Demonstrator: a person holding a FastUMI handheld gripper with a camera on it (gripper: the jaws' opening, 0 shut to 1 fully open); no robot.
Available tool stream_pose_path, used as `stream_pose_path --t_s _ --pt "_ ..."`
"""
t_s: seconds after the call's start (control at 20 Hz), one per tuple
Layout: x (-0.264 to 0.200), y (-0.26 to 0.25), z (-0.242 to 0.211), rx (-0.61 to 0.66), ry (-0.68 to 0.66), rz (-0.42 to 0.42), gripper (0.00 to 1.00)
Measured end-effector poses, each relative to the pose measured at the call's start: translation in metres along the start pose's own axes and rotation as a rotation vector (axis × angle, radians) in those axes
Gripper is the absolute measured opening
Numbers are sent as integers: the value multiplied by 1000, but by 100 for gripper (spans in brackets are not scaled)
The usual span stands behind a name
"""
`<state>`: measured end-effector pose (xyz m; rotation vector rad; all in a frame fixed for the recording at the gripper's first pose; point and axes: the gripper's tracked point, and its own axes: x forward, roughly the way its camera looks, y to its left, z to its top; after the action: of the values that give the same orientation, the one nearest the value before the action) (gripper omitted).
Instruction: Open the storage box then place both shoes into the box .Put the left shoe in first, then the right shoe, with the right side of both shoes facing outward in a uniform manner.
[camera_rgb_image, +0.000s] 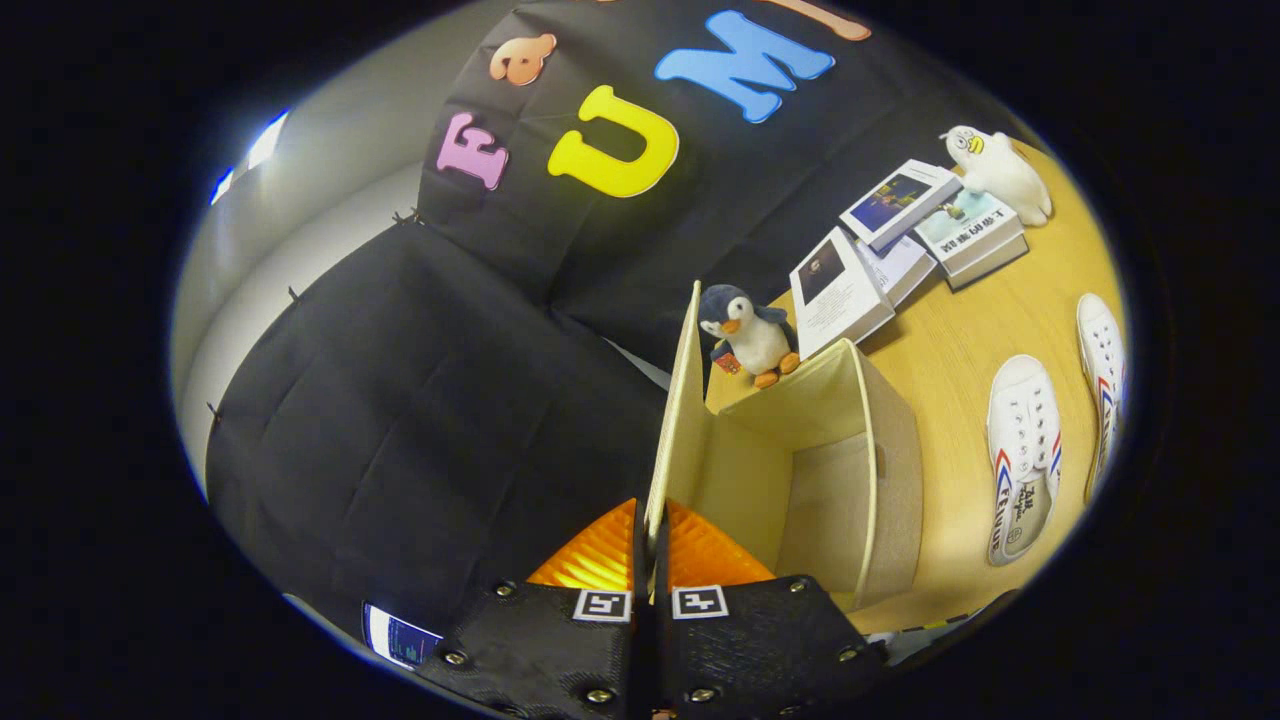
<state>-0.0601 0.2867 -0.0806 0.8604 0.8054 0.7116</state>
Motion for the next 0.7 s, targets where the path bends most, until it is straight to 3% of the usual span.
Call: stream_pose_path --t_s 0.4,0.7 --pt "45 67 -22 -183 -4 -28 1" --pt "88 98 -53 -244 19 -25 1"
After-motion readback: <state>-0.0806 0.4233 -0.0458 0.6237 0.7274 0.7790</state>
